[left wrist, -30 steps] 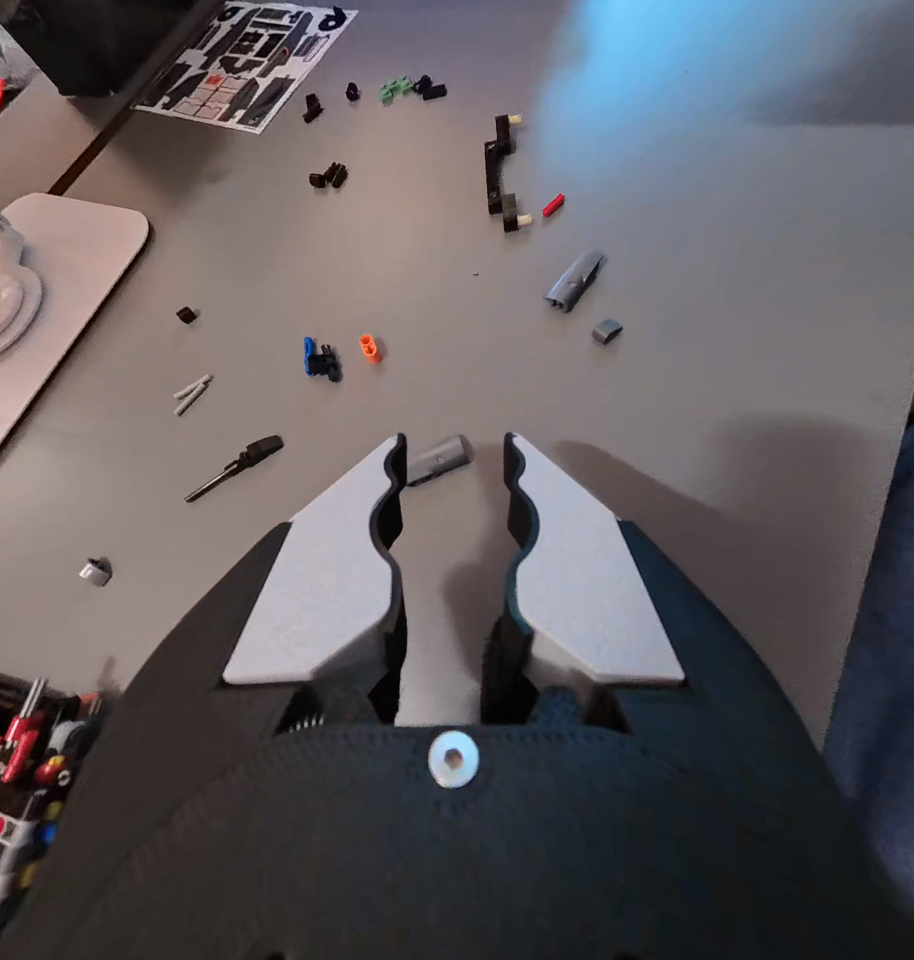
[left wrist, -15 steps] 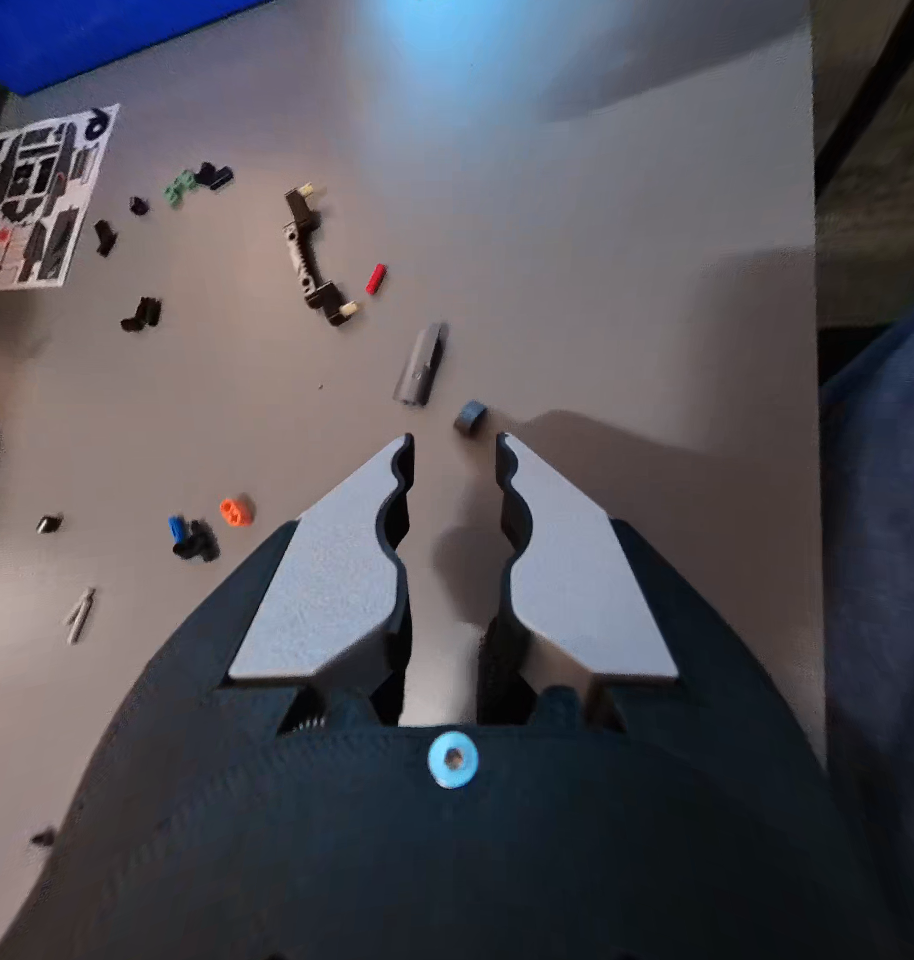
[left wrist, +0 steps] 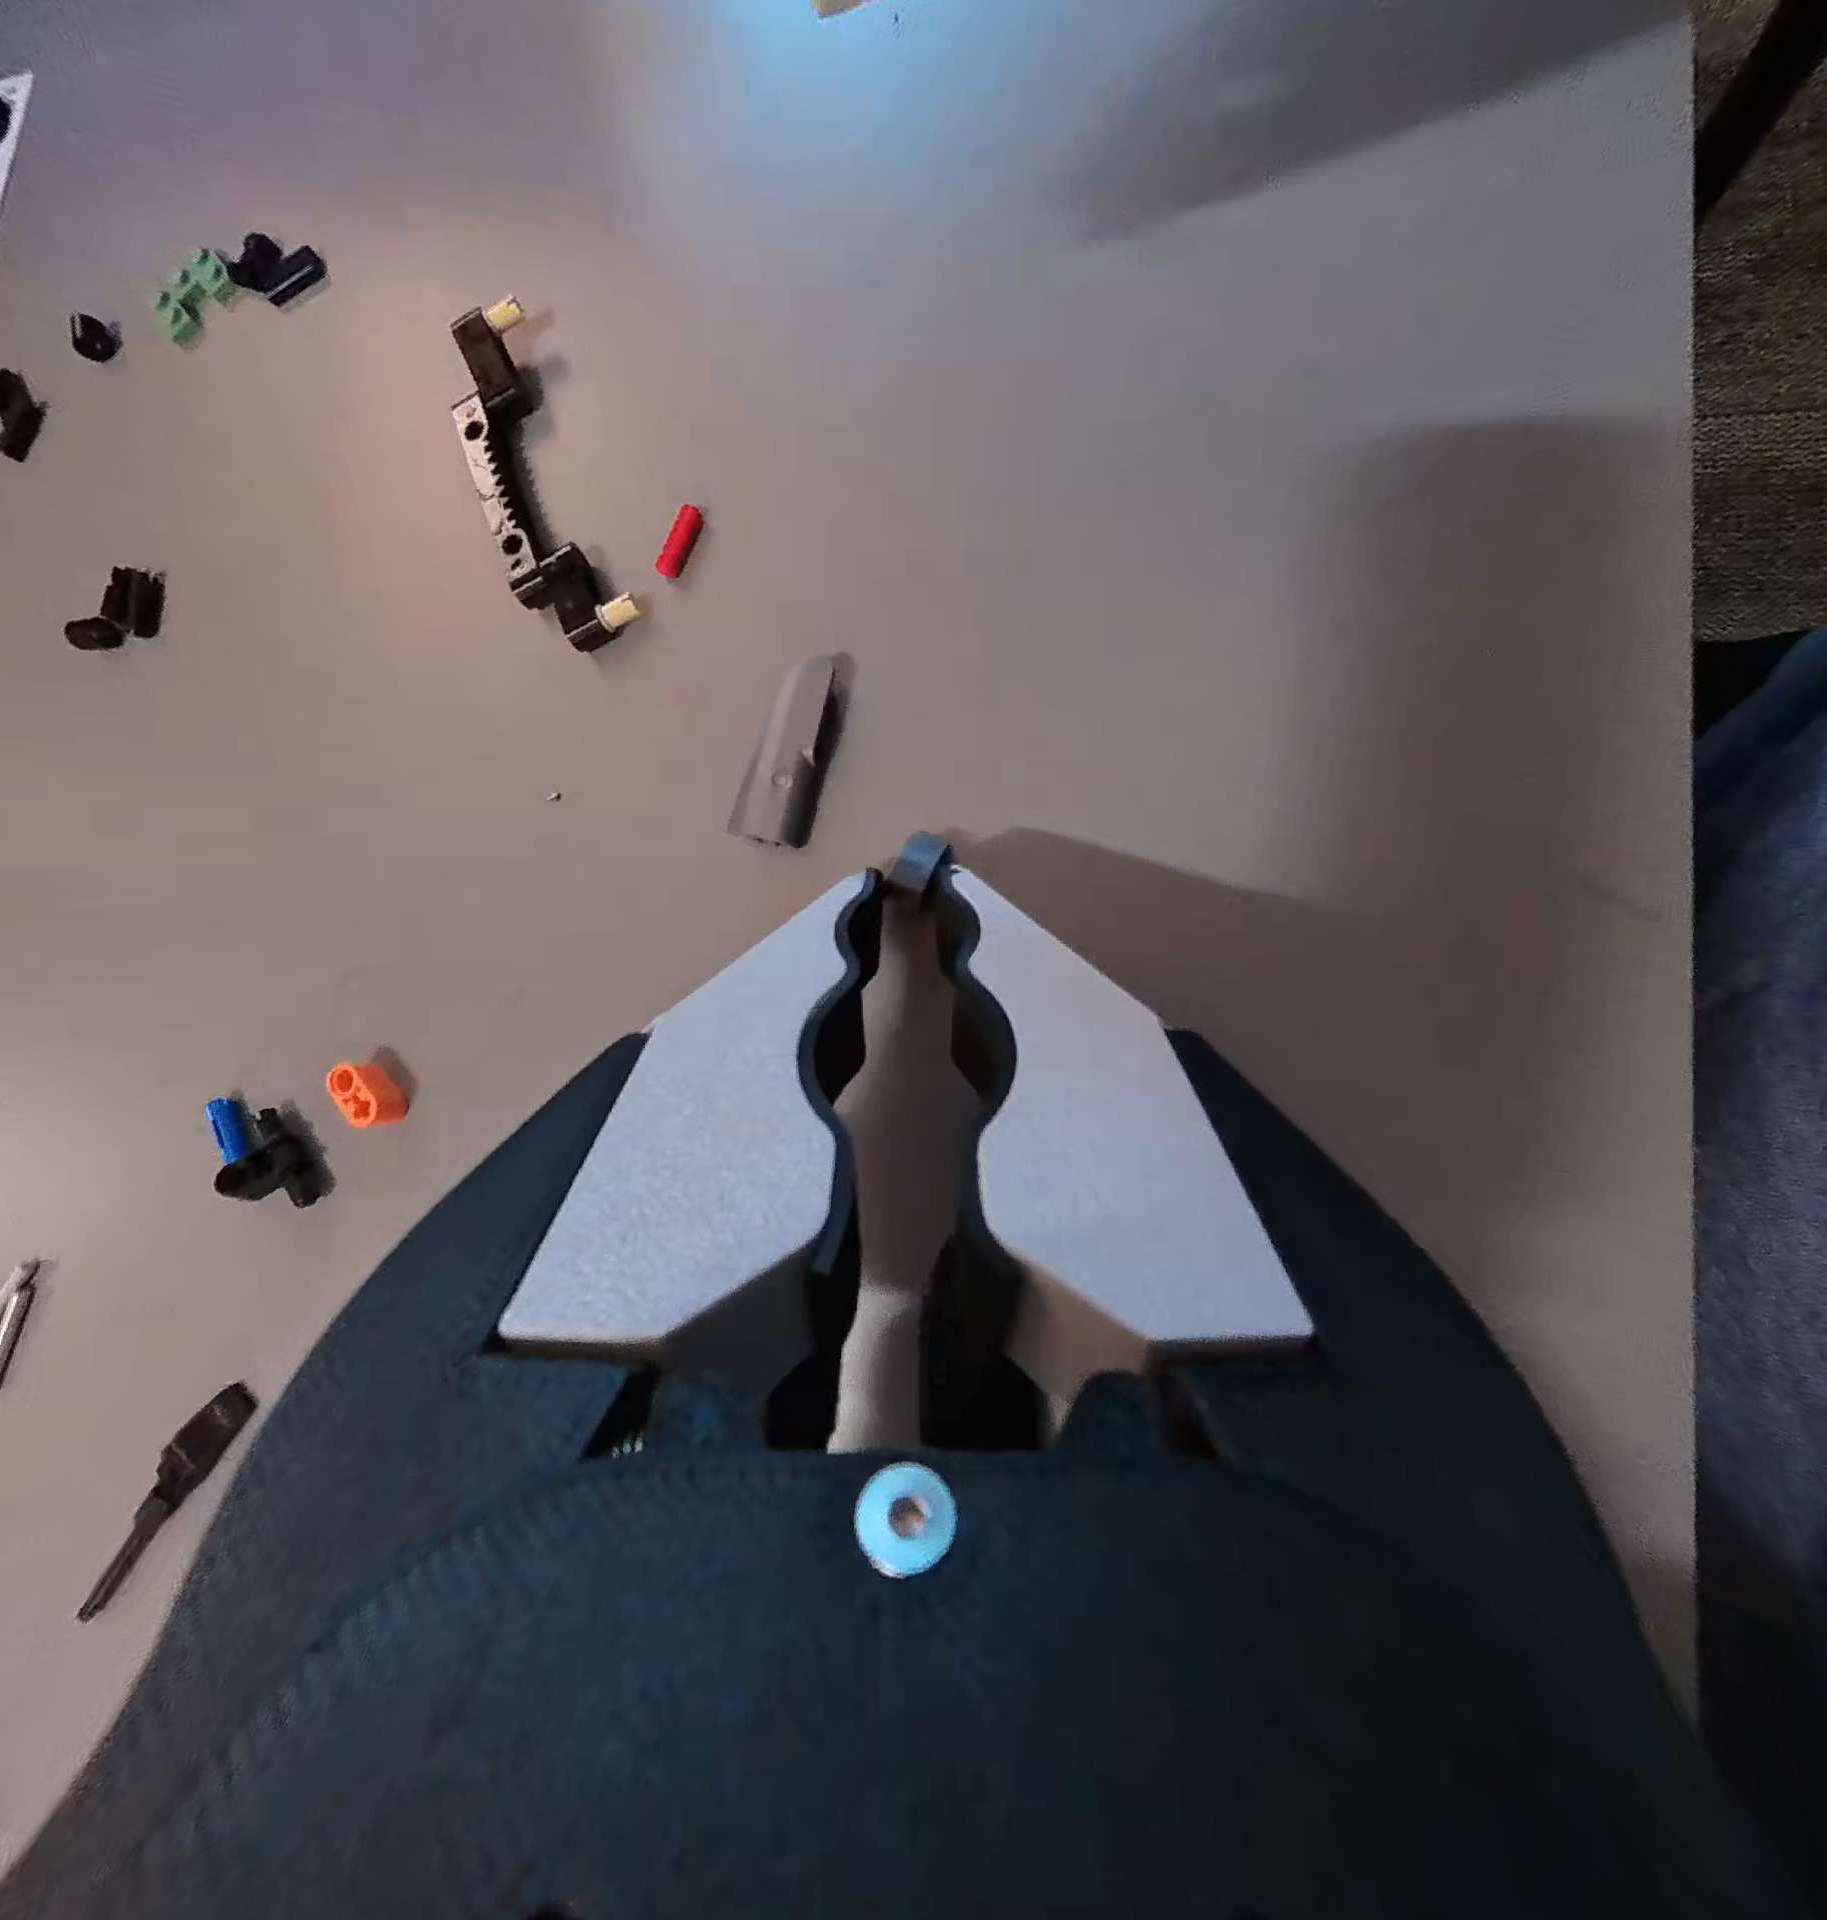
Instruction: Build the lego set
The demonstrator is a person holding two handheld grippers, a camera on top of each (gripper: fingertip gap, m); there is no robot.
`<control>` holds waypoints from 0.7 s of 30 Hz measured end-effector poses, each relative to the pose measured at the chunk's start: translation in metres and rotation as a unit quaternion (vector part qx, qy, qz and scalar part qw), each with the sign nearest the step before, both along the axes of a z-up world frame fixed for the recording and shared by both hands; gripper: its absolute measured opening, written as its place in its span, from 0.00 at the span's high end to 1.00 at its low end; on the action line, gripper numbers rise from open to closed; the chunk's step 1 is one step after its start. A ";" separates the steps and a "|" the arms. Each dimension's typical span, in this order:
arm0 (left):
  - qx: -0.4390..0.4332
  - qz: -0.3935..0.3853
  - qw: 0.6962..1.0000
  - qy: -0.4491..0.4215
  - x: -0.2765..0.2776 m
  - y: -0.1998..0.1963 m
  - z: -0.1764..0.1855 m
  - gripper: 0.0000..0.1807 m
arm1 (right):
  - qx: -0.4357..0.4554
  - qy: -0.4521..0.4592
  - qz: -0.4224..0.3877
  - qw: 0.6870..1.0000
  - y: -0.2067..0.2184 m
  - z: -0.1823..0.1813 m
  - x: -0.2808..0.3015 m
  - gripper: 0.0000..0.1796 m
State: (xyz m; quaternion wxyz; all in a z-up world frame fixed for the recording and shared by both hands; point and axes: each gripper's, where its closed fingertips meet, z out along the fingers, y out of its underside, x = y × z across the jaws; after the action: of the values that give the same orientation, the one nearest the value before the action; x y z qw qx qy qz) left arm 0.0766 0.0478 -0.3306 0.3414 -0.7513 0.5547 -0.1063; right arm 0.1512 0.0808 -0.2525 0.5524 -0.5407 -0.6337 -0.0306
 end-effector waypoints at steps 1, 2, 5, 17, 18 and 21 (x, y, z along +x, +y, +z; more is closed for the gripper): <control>0.004 0.003 1.000 0.003 -0.001 0.000 0.000 0.96 | 0.000 0.000 0.002 1.000 -0.001 -0.001 -0.001 0.97; 0.009 0.011 1.000 0.007 -0.004 0.001 0.000 0.96 | 0.000 -0.001 0.004 1.000 -0.001 -0.001 -0.002 0.97; 0.006 0.033 0.999 0.001 -0.011 0.000 0.000 0.96 | -0.001 -0.001 0.010 1.000 -0.002 -0.002 -0.005 0.97; -0.034 0.166 0.985 -0.024 -0.052 -0.017 0.001 0.89 | -0.003 -0.012 0.061 0.998 -0.014 -0.012 -0.043 0.97; -0.040 0.157 0.987 -0.023 -0.051 -0.021 0.001 0.88 | -0.004 -0.012 0.064 0.998 -0.015 -0.013 -0.045 0.97; -0.071 0.117 0.990 -0.039 -0.042 -0.030 0.003 0.87 | -0.007 -0.012 0.067 0.998 -0.015 -0.014 -0.047 0.97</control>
State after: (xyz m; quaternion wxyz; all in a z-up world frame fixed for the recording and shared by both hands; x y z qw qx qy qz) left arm 0.0342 0.0174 -0.3275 0.3188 -0.8284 0.4406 -0.1341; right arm 0.1039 0.0657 -0.2664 0.5419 -0.5006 -0.6751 0.0046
